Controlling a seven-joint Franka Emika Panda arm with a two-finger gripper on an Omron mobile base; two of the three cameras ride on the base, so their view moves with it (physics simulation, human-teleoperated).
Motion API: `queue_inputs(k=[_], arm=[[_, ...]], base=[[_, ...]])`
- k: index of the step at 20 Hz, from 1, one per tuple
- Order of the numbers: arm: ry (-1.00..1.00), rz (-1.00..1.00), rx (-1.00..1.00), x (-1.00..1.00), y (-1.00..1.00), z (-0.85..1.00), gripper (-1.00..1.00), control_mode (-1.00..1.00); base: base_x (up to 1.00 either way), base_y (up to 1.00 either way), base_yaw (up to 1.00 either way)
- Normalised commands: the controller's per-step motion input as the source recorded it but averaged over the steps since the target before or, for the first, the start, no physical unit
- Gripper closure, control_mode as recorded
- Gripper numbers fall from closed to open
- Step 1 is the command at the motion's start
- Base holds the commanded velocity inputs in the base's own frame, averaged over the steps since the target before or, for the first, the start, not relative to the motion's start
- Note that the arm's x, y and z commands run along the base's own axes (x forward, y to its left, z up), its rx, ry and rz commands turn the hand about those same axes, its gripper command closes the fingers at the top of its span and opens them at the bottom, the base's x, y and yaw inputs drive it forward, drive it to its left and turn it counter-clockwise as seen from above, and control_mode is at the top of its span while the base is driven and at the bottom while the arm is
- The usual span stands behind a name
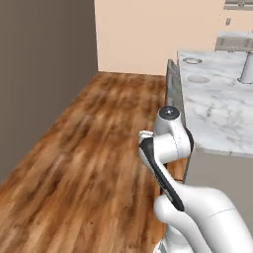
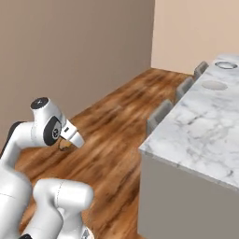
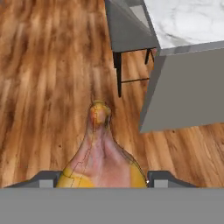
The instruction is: Take the chicken drumsticks from the pan and place one on each plate on the dining counter.
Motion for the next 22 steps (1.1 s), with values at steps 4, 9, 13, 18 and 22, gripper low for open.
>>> queue_inputs(k=[4,9,13,18,22], arm=[[0.0,0.0,0.0,0.0,0.0,0.0,1.0,1.0],[0.0,0.0,0.0,0.0,0.0,0.0,1.0,1.0],[0.0,0.0,0.0,0.0,0.0,0.0,1.0,1.0],[0.0,0.0,0.0,0.0,0.0,0.0,1.0,1.0],[0.0,0.0,0.0,0.0,0.0,0.0,1.0,1.0]], base=[[0.99,0.86,-0.58],[0.87,0.51,-0.7],[0.87,0.46,-0.7],[0.72,0.86,-0.57],[0.42,1.0,-0.48]])
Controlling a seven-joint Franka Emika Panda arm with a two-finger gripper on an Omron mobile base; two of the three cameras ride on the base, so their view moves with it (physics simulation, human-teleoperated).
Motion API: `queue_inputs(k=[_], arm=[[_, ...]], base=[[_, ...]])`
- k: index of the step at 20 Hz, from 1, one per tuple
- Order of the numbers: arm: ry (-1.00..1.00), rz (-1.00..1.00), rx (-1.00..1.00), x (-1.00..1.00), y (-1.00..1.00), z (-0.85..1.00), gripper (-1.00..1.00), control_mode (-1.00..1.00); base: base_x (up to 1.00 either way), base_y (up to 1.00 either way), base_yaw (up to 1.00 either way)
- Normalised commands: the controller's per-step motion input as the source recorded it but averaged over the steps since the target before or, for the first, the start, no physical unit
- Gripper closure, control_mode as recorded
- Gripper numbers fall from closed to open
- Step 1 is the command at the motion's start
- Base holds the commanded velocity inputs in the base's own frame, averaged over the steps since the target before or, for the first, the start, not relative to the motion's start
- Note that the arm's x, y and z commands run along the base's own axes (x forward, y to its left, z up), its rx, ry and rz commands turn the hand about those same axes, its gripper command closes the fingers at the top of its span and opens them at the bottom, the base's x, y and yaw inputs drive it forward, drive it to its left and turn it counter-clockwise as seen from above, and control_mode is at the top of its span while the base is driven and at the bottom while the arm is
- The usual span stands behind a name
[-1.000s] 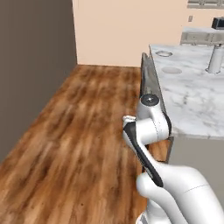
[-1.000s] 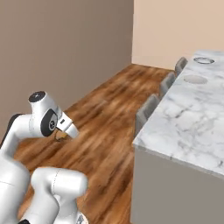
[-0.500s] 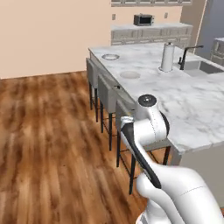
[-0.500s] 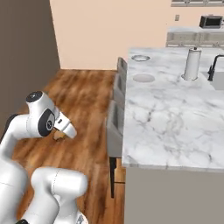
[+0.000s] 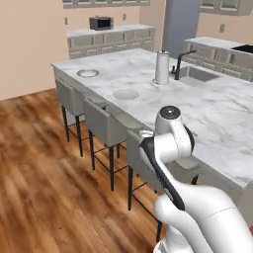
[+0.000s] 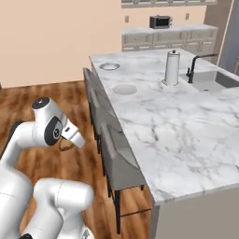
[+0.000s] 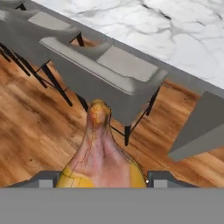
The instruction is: Take the chicken drumsticks from the pan and place one on each plate on the dining counter.
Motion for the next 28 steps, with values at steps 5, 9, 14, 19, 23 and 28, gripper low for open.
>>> queue_inputs(k=[5,9,14,19,23,28], arm=[[0.0,0.0,0.0,0.0,0.0,0.0,1.0,1.0],[0.0,0.0,0.0,0.0,0.0,0.0,1.0,1.0],[0.0,0.0,0.0,0.0,0.0,0.0,1.0,1.0],[0.0,0.0,0.0,0.0,0.0,0.0,1.0,1.0],[0.0,0.0,0.0,0.0,0.0,0.0,1.0,1.0],[0.0,0.0,0.0,0.0,0.0,0.0,1.0,1.0]], base=[[0.37,1.0,-0.53],[0.45,1.0,-0.5],[0.55,1.0,-0.43],[0.68,1.0,-0.41],[0.73,1.0,-0.39],[0.83,1.0,-0.38]])
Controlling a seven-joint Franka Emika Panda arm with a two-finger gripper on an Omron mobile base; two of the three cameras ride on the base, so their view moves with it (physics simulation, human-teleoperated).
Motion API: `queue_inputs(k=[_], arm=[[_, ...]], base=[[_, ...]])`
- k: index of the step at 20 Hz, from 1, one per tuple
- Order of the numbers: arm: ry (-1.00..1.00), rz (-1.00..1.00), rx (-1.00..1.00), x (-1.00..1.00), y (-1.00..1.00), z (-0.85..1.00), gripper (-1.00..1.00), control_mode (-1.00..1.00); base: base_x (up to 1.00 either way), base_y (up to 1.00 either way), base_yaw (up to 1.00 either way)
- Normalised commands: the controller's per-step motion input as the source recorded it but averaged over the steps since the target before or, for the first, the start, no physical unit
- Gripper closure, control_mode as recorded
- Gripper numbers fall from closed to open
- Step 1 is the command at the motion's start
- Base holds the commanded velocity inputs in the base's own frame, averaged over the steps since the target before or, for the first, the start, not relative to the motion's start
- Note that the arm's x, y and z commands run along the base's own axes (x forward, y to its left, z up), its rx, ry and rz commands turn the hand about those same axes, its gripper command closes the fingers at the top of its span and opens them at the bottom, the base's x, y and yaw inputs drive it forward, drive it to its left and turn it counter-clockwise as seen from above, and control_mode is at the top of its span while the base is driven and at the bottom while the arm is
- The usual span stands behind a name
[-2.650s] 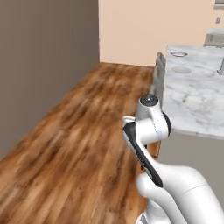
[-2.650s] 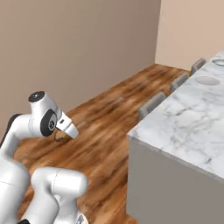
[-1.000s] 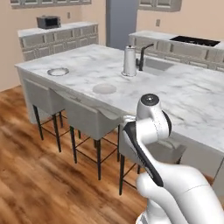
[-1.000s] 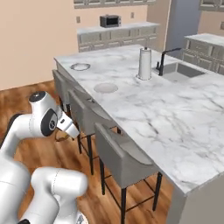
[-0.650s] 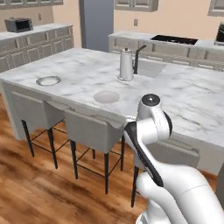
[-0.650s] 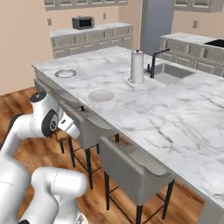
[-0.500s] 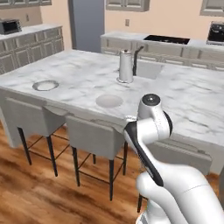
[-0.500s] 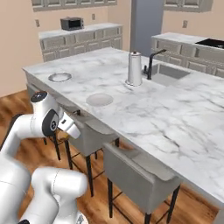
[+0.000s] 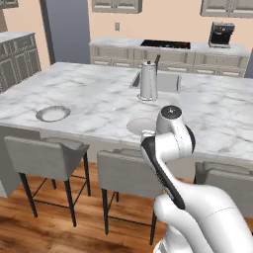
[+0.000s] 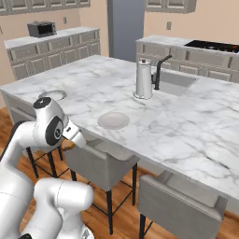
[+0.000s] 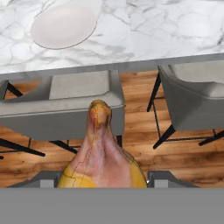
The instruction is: Take the chicken drumsticks from the pan and place one on each plate on the dining counter.
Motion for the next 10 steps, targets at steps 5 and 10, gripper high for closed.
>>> queue_inputs(k=[5,10], arm=[[0.0,0.0,0.0,0.0,0.0,0.0,1.0,1.0],[0.0,0.0,0.0,0.0,0.0,0.0,1.0,1.0]], base=[[0.93,0.89,-0.4],[1.0,0.44,-0.41]])
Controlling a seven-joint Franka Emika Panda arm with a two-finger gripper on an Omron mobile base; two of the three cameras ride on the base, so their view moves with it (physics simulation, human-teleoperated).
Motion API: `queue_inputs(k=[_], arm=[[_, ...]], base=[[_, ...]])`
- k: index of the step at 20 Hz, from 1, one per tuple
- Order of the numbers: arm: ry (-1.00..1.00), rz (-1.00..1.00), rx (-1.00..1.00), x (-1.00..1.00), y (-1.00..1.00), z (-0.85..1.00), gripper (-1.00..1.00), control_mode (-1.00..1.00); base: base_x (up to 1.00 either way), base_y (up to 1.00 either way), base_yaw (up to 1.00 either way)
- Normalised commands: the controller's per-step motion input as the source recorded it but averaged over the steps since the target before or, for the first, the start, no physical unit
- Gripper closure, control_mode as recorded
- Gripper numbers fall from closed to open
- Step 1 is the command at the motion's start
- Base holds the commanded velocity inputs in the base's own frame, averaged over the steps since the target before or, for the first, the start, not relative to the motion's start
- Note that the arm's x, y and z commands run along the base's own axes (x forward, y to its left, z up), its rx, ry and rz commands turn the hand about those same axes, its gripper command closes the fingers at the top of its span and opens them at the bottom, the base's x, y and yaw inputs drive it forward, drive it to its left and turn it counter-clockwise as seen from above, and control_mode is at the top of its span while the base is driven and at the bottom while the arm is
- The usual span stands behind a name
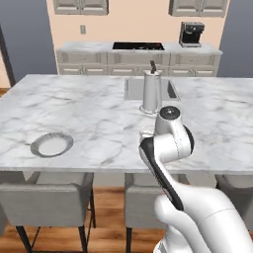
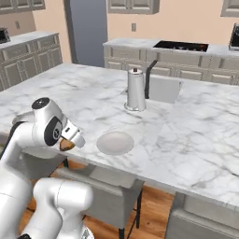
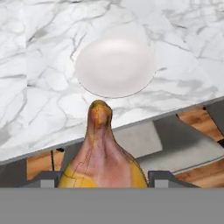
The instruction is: Take the chicken drumsticks from the pan and place one on each plate on the dining counter.
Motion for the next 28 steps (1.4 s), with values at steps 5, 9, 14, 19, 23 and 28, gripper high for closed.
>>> queue_inputs(k=[5,9,14,19,23,28], arm=[[-0.17,-0.26,0.17,0.51,0.06,-0.03,1.0,-1.0],[-0.03,-0.27,0.26,0.99,-0.35,-0.01,1.0,-1.0],[0.07,-0.16,0.14,1.0,-0.7,-0.04,1.0,-1.0],[0.13,-0.09,0.01,0.86,-0.42,-0.52,1.0,-1.0],[0.11,-0.08,0.0,0.64,-0.52,-0.65,1.0,-1.0],[0.02,-0.09,0.0,0.5,-0.24,-0.69,1.0,-1.0]], base=[[0.4,0.08,-0.17],[0.0,0.0,0.0],[0.0,0.0,0.0],[0.0,0.0,0.0],[0.0,0.0,0.0],[0.0,0.0,0.0]])
